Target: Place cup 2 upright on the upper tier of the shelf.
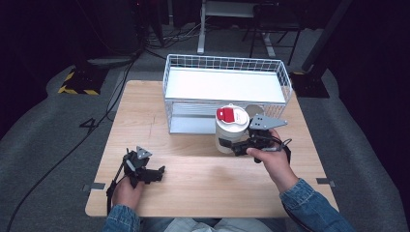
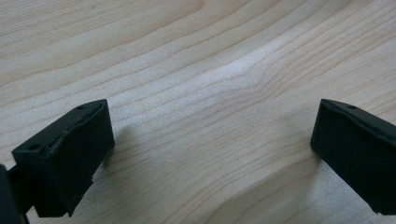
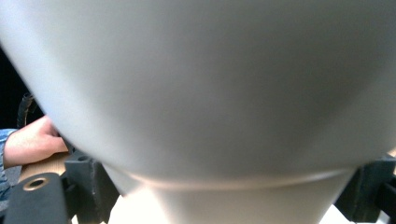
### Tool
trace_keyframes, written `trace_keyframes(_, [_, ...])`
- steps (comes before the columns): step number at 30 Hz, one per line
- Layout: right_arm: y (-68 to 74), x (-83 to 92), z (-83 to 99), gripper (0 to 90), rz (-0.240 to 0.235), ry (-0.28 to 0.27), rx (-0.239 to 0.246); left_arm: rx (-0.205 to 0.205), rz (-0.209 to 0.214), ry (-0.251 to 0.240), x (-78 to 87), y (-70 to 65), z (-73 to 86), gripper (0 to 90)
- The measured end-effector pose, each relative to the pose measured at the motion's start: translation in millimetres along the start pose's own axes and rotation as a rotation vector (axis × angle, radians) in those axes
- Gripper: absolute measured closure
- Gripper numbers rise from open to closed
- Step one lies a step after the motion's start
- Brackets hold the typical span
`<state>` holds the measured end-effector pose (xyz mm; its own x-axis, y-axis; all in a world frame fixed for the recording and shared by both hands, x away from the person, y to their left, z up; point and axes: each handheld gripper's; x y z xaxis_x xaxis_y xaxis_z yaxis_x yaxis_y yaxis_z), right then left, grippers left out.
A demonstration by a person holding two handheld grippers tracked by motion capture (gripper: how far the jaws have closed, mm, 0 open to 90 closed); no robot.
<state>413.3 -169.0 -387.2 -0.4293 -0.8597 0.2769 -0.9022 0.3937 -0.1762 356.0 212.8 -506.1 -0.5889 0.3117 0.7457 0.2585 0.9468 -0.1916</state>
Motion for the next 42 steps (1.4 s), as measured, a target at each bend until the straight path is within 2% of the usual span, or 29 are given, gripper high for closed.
trace_keyframes(13, [-8.3,6.0,-29.3,12.8,0.015,-0.023,0.004,0.003,-0.002,-0.001,0.0,-0.2,0.1,0.0])
trace_keyframes(23, [-20.2,8.9,-53.9,12.8,0.042,-0.035,0.002,0.003,-0.002,-0.001,0.0,-0.3,0.2,0.0])
trace_keyframes(34, [-44.3,9.4,-83.7,12.9,0.093,-0.04,0.002,0.003,-0.002,0.0,0.1,-0.2,0.2,0.0])
trace_keyframes(42, [-65.0,0.9,-94.6,12.9,0.139,-0.042,-0.004,0.002,-0.002,-0.001,0.0,-0.2,0.2,0.0])
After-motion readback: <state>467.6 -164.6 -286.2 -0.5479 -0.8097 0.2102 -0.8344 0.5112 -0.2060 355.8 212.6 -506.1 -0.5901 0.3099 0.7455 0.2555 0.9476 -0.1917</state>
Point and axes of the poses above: each handheld gripper's, and its own axes: x roughly backward along the jaws, z roughly out of its underside, y roughly to its left, and after that the axes turned 14 degrees about x, right-handed
